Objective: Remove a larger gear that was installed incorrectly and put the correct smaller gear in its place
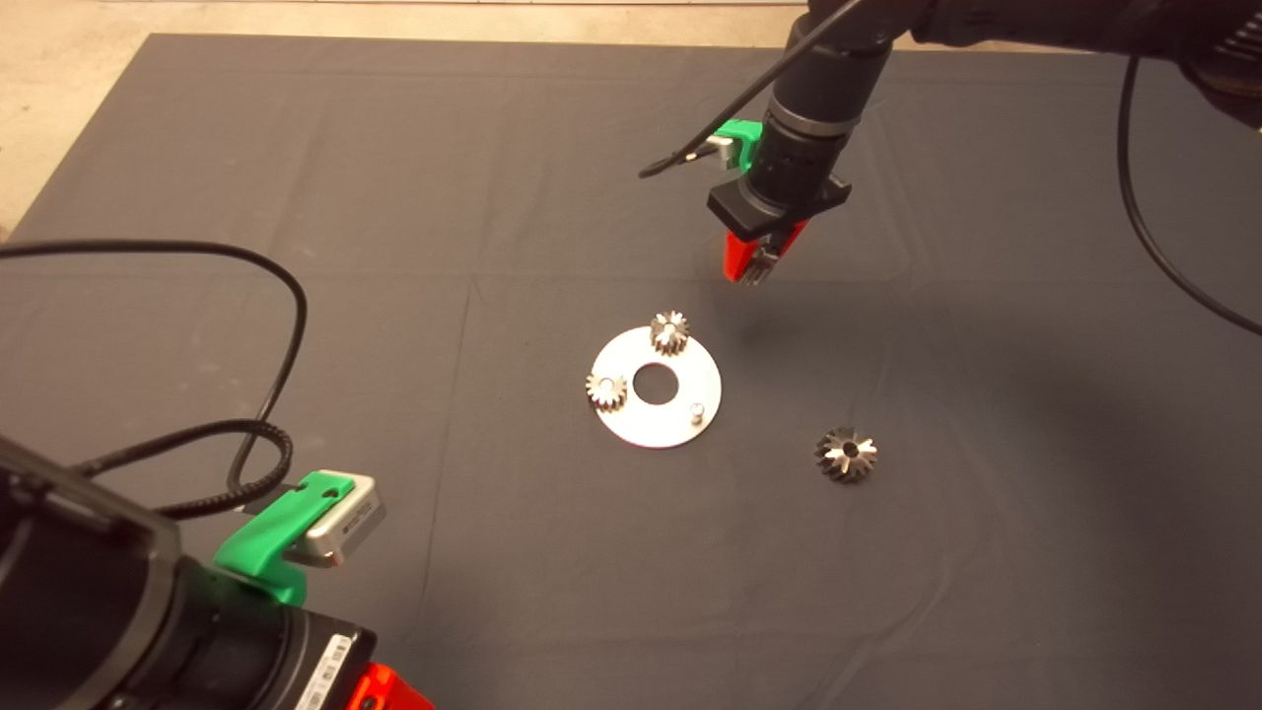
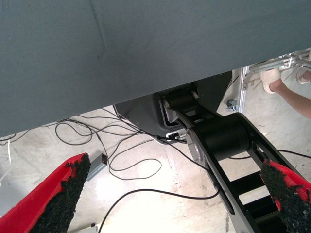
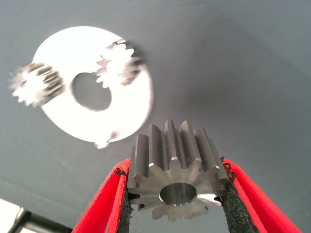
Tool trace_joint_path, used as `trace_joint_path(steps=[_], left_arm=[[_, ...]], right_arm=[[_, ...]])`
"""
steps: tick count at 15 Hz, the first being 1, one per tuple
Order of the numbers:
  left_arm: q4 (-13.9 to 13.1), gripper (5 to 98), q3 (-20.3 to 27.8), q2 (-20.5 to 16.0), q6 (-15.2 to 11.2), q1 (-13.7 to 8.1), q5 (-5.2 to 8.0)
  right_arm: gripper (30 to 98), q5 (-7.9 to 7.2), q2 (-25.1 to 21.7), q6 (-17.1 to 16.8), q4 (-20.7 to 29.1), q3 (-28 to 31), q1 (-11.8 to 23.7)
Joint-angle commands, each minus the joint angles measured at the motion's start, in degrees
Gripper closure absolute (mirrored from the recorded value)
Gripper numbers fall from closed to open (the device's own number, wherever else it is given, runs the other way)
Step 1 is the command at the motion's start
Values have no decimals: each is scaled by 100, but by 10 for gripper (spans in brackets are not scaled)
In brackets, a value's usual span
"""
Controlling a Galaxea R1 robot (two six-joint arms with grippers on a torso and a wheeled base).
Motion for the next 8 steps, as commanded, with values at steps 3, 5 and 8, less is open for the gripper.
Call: trace_joint_path(steps=[3,5,8], left_arm=[[-92,127,97,5,-10,-43,-21],[-92,127,97,5,-10,-43,-21],[-92,127,97,5,-19,-43,-21]], right_arm=[[863,-750,262,-218,277,1010,206],[863,-750,227,-414,233,1096,181],[863,-750,139,-755,145,1105,2]])
